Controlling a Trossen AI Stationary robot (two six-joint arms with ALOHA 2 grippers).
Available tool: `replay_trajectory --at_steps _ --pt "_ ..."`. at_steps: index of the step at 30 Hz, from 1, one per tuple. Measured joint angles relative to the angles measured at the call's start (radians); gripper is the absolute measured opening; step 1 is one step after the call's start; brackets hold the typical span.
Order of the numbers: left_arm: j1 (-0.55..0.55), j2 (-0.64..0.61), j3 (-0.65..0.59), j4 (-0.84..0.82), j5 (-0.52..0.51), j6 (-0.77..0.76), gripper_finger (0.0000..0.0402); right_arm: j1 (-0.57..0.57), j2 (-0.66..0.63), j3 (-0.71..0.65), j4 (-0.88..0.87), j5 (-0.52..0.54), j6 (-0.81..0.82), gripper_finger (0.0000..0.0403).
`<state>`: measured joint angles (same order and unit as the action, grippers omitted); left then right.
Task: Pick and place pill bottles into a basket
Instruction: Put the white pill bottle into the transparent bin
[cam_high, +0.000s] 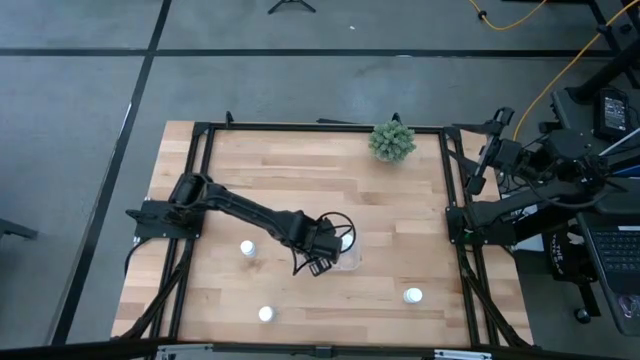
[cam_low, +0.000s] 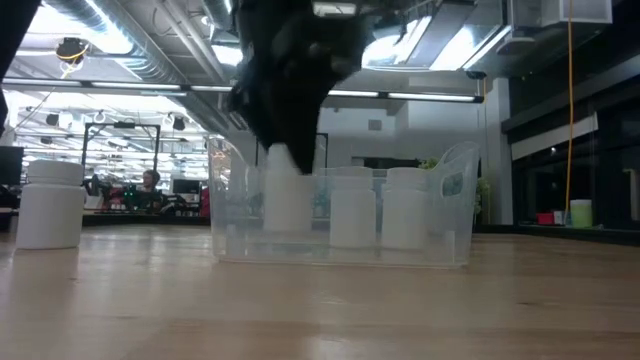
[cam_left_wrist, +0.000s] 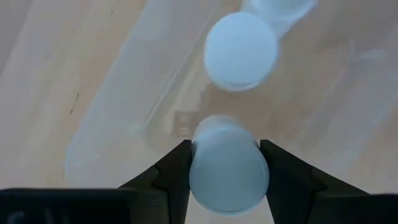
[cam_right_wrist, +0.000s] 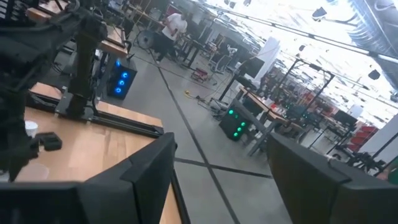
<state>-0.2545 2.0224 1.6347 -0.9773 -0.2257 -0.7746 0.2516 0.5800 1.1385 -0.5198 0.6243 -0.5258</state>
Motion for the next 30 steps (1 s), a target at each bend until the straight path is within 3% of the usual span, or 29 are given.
replay_trajectory --at_steps 14,24,30 --pt "0.066 -0.001 -0.058 0.061 0.003 0.048 0.0157 0.000 0.000 0.000 -0.001 0.000 0.019 0.0254" --pt "0.086 -0.013 -0.058 0.046 0.073 0.044 0.0277 0.000 0.000 0.000 -0.003 0.000 -0.024 0.0254" --pt "0.087 -0.079 -0.020 0.008 0.039 0.044 0.0309 0.000 0.000 0.000 -0.012 -0.001 -0.037 0.0254"
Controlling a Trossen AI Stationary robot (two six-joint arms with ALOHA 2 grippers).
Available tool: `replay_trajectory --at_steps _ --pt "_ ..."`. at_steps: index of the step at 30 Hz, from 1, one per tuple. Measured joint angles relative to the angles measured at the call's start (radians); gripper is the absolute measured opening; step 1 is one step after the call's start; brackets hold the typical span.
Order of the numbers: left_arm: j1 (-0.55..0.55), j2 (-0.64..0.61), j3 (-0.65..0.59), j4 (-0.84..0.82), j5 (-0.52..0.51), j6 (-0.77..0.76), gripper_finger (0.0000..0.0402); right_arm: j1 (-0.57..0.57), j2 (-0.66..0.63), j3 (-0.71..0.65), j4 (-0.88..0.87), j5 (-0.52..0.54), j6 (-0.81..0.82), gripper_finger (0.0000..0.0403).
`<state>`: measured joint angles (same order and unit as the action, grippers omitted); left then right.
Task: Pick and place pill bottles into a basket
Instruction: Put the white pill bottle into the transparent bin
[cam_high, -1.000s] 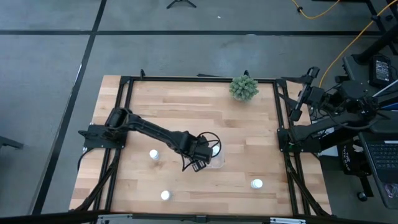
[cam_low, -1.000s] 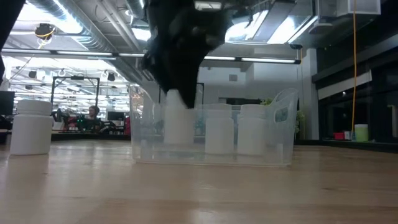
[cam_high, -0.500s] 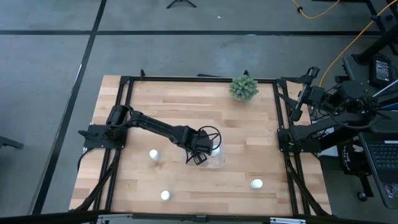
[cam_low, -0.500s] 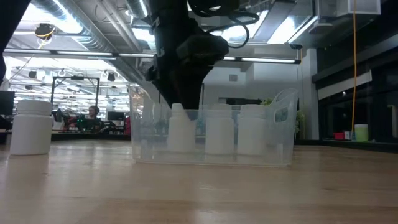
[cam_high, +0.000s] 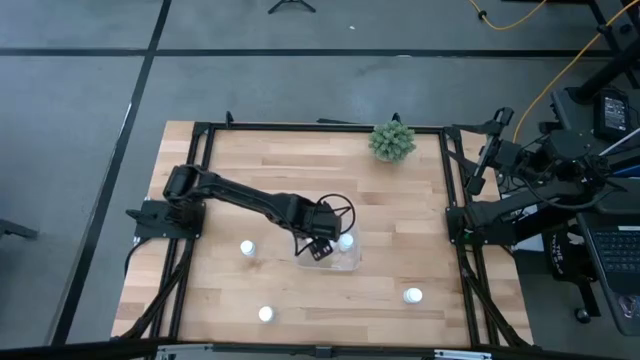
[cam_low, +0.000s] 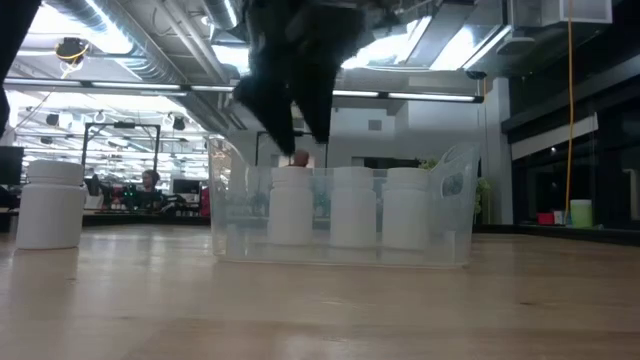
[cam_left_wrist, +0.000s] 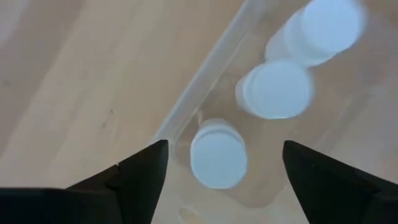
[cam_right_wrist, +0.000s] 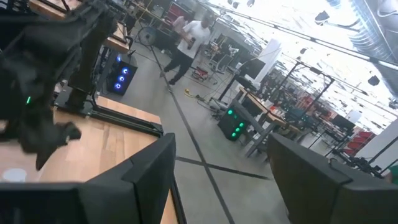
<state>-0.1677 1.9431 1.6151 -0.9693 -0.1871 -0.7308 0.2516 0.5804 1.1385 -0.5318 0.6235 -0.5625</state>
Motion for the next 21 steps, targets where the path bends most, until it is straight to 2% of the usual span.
replay_trajectory --at_steps 6,11,17,21 --pt "-0.003 -0.090 0.060 -0.075 -0.041 -0.031 0.0310 0.000 0.000 0.000 -0.027 0.000 0.000 0.0254" --pt "-0.039 -0.181 0.082 -0.253 -0.123 -0.116 0.0311 0.000 0.000 0.000 -0.049 0.000 0.000 0.0254" --pt "-0.169 -0.280 0.077 -0.613 -0.202 -0.341 0.0310 0.000 0.000 0.000 -0.084 0.000 0.009 0.0254" --pt "-0.288 -0.387 -0.039 -0.577 -0.246 -0.495 0.0310 0.000 0.001 0.000 -0.078 0.000 0.030 0.0254"
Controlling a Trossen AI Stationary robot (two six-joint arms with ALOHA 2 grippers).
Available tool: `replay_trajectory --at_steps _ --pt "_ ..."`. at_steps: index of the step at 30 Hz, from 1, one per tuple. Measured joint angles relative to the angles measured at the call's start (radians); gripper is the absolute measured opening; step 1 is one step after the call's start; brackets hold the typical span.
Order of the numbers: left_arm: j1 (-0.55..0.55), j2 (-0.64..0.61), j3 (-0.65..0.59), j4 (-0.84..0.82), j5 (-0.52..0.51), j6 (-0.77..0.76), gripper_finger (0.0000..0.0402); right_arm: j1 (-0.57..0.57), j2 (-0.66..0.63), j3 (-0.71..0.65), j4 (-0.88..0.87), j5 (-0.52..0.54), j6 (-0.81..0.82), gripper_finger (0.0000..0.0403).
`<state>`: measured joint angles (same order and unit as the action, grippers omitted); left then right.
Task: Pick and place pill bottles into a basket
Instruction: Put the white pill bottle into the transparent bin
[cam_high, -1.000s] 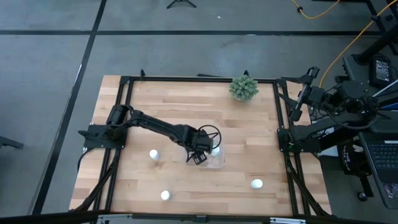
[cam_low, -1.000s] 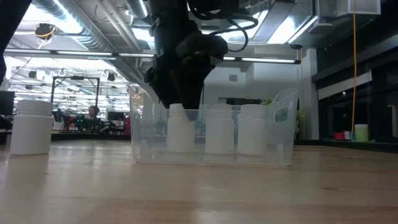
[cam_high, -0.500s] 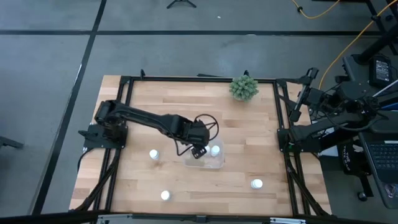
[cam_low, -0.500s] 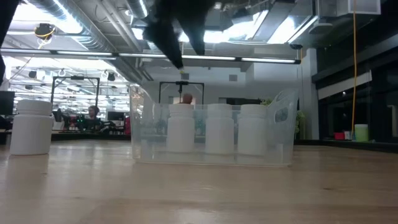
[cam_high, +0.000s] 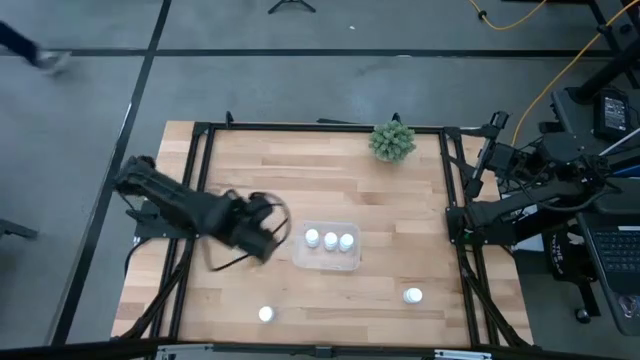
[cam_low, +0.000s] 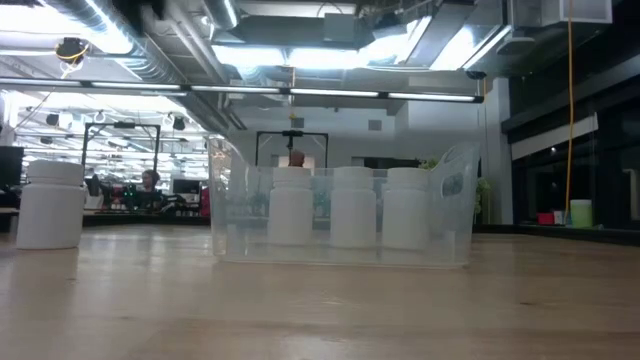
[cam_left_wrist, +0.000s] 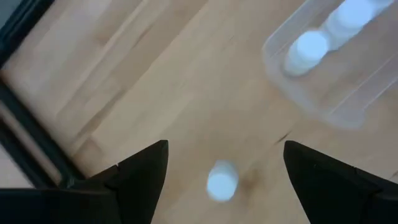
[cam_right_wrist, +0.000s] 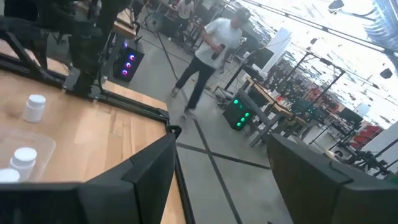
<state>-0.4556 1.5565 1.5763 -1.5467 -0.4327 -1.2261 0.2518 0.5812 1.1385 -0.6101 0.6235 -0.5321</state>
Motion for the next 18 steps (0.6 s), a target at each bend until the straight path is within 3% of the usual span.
replay_trajectory --at_steps 4,9,18 --pt "-0.120 -0.089 -0.181 0.023 0.027 -0.225 0.0311 0.000 0.003 0.000 0.024 0.000 0.018 0.0254" --pt "-0.269 -0.172 -0.418 0.213 0.054 -0.403 0.0311 0.000 0.011 0.000 0.023 0.002 0.047 0.0254" --pt "-0.326 -0.214 -0.692 0.478 0.085 -0.507 0.0328 0.000 0.027 0.000 0.022 0.003 0.211 0.0254"
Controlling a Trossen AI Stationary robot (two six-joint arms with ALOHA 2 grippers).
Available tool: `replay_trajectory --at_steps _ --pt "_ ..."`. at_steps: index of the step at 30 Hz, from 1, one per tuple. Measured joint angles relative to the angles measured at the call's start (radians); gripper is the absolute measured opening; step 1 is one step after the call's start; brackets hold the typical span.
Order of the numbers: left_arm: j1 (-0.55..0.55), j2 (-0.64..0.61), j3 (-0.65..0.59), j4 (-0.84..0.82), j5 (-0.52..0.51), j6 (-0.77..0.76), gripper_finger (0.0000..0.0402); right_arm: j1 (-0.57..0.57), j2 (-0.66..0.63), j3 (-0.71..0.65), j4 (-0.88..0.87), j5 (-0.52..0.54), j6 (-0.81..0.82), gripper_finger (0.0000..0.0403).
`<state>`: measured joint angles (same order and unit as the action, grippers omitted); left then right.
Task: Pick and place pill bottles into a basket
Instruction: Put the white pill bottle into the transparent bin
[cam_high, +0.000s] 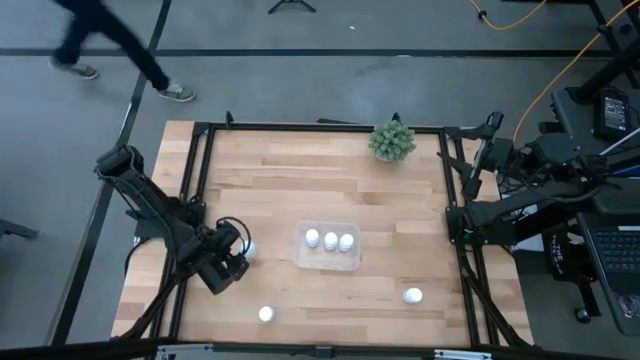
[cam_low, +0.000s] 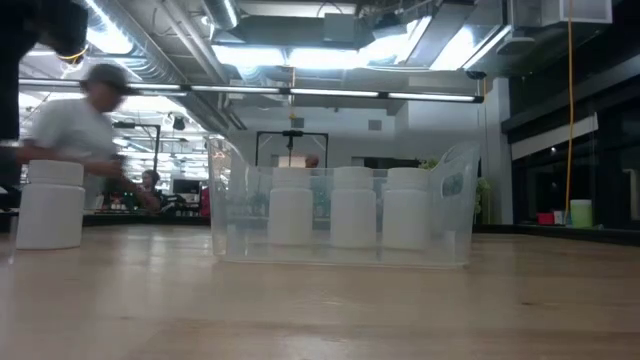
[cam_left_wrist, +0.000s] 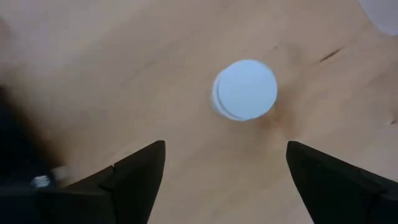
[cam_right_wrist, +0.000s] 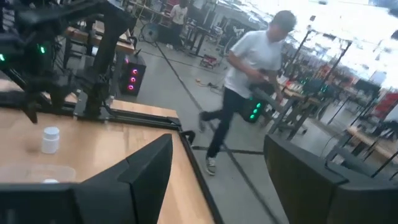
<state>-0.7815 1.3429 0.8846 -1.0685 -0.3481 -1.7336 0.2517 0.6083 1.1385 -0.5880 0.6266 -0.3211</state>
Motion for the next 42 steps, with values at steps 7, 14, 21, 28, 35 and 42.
replay_trajectory --at_steps 7,14,21,28,35,42 --pt "0.056 -0.032 -0.062 0.129 -0.060 0.085 0.0369 0.000 0.031 0.000 -0.007 0.000 0.031 0.0254" --pt "0.144 -0.043 -0.074 0.128 -0.015 0.216 0.0378 0.000 0.074 0.000 -0.010 0.000 0.025 0.0254" --pt "0.214 -0.043 -0.077 0.165 0.005 0.330 0.0378 0.000 0.096 0.000 -0.027 0.000 -0.004 0.0254" --pt "0.243 -0.042 -0.105 0.207 0.022 0.367 0.0377 0.000 0.096 0.000 -0.040 0.000 -0.011 0.0254" --pt "0.243 -0.041 -0.169 0.319 0.058 0.325 0.0377 0.000 0.096 0.000 -0.040 0.000 -0.027 0.0254" --pt "0.241 -0.041 -0.209 0.307 0.111 0.289 0.0356 0.000 0.096 0.000 -0.040 0.000 -0.028 0.0254"
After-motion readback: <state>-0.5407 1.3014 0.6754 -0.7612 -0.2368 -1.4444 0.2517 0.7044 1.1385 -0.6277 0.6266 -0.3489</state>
